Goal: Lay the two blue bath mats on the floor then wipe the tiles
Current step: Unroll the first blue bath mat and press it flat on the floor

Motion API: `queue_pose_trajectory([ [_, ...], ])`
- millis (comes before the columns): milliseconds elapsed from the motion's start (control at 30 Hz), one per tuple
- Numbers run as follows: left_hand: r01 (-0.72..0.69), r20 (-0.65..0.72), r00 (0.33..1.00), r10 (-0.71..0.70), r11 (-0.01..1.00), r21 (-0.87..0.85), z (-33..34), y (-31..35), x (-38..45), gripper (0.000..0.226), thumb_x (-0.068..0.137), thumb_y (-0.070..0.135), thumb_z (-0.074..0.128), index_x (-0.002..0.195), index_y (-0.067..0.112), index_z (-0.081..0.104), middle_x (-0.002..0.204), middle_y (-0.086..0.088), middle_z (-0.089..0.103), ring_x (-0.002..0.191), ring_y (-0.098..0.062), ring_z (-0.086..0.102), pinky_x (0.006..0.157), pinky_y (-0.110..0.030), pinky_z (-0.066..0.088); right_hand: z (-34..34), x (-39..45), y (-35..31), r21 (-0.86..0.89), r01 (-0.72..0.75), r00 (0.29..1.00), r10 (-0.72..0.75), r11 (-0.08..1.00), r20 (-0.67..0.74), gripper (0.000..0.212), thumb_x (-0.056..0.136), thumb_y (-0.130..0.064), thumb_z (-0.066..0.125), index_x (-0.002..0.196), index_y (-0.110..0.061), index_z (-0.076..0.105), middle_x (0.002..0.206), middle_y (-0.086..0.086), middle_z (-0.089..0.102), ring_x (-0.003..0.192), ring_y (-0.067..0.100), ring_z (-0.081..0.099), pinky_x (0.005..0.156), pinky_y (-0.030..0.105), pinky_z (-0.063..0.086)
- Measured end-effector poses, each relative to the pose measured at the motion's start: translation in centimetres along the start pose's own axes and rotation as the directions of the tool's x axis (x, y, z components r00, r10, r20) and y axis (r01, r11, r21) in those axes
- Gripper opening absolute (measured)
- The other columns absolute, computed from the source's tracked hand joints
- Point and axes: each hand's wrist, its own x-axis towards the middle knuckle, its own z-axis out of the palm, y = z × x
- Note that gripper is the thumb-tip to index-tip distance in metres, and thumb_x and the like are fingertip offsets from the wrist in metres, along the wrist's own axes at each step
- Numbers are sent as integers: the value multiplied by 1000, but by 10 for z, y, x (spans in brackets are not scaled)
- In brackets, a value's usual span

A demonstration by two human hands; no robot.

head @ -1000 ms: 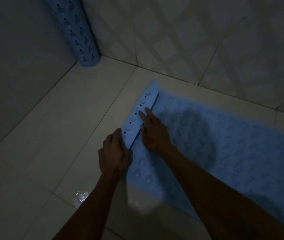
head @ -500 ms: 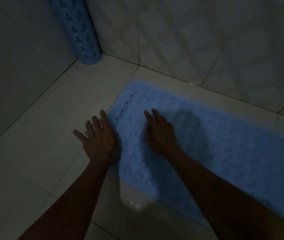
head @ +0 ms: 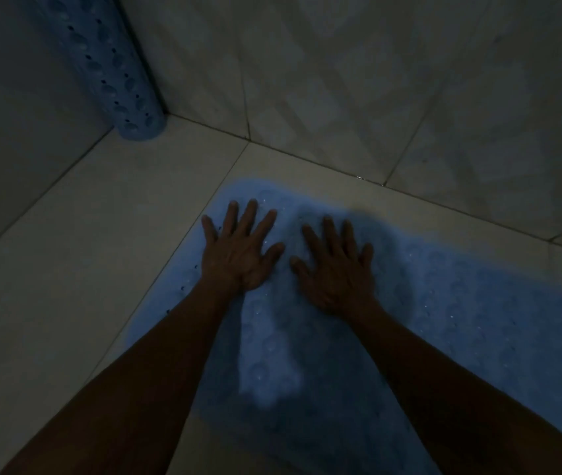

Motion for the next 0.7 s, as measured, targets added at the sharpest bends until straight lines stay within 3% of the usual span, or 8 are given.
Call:
queue_pose_trajectory([
  [100,19,-10,1000,-20,1000,-18,12,-2,-4,68,94,76,7,153,50,-13,166,10,-18,152,-21,-22,117,-65,-11,12,-4,3,-40,27,999,-28,999,-40,72,95,-73,16,157,-44,-5,168,-6,-13,153,25,-19,120,61,-9],
  [233,36,-36,999,-37,999,-22,12,-1,-8,67,95,75,9,153,50,-13,166,11,-17,152,-21,-21,117,-67,-8,16,-8,5,-77,59,992,-67,995,-110,73,96,-72,21,159,-41,2,169,-4,-5,155,27,-12,120,62,-3],
  [500,20,-67,998,-21,1000,-11,16,-3,-7,61,101,65,15,155,49,-9,167,9,-12,153,-23,-18,116,-70,-3,15,-7,6,-130,53,996,-62,990,-64,68,100,-66,17,160,-38,1,169,-2,-9,154,27,-16,120,63,-1],
  [700,7,-176,984,1,999,42,15,-1,-10,58,103,60,25,157,44,12,168,5,6,155,-24,-3,115,-68,6,12,-9,4,-143,37,996,-48,989,-71,68,100,-62,26,160,-36,7,169,-1,-4,155,27,-10,120,63,5],
])
